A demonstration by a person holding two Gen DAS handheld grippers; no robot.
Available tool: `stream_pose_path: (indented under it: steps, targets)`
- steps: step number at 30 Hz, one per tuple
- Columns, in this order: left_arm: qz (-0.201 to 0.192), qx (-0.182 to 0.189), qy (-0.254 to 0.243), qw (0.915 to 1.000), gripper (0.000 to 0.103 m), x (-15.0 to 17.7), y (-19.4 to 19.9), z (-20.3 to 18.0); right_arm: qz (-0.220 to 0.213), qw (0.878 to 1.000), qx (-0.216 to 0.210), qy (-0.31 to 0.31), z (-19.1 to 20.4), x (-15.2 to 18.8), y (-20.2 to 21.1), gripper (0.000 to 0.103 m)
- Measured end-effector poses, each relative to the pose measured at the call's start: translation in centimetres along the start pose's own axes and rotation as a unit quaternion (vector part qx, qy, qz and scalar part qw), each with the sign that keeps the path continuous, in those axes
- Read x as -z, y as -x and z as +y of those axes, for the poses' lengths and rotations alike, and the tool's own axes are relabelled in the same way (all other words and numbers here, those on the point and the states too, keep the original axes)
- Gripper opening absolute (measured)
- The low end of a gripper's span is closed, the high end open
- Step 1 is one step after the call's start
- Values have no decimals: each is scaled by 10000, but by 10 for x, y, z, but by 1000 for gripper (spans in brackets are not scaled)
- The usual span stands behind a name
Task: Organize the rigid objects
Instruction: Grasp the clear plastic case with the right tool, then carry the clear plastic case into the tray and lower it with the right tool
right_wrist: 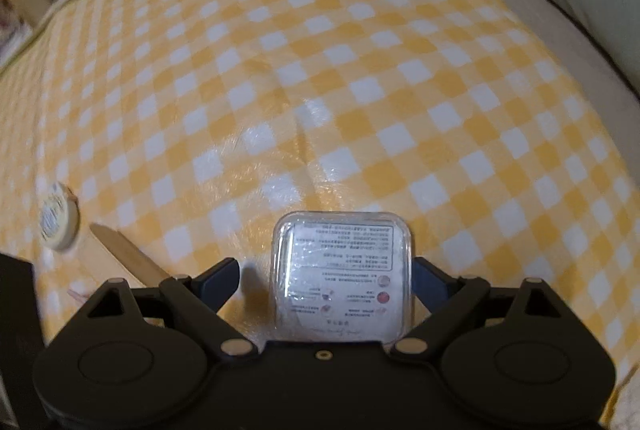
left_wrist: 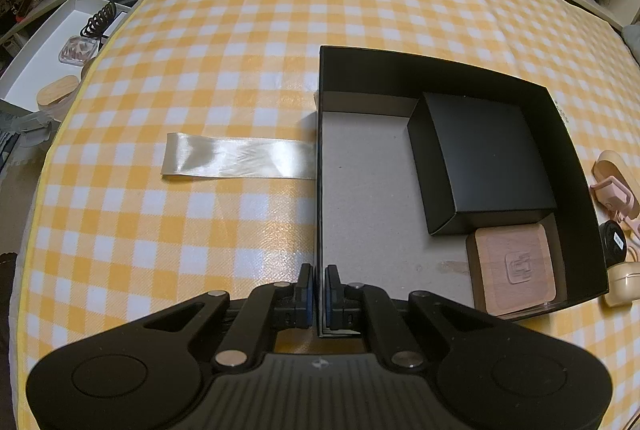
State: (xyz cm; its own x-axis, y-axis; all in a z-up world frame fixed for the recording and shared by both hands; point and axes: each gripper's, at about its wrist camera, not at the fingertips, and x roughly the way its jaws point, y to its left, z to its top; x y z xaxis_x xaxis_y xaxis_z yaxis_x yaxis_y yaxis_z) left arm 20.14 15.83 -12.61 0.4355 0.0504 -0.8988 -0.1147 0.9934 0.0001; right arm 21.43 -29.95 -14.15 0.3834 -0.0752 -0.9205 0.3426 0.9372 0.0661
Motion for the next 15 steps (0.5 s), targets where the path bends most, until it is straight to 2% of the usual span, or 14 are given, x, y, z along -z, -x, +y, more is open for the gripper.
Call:
stream_pose_path:
  steps: [3,8,15]
  targets:
    - [1,-4,-4,10000,6,0,0,0,33,9995,160,255,9,2,-1,88]
    - [0,-5,2,10000,6,0,0,-1,45,9997,159,152,3,-2,1,77]
    - [-10,-52,-27,10000,6,1,0,-1,-30,9998,112,131,1,-5,7,76]
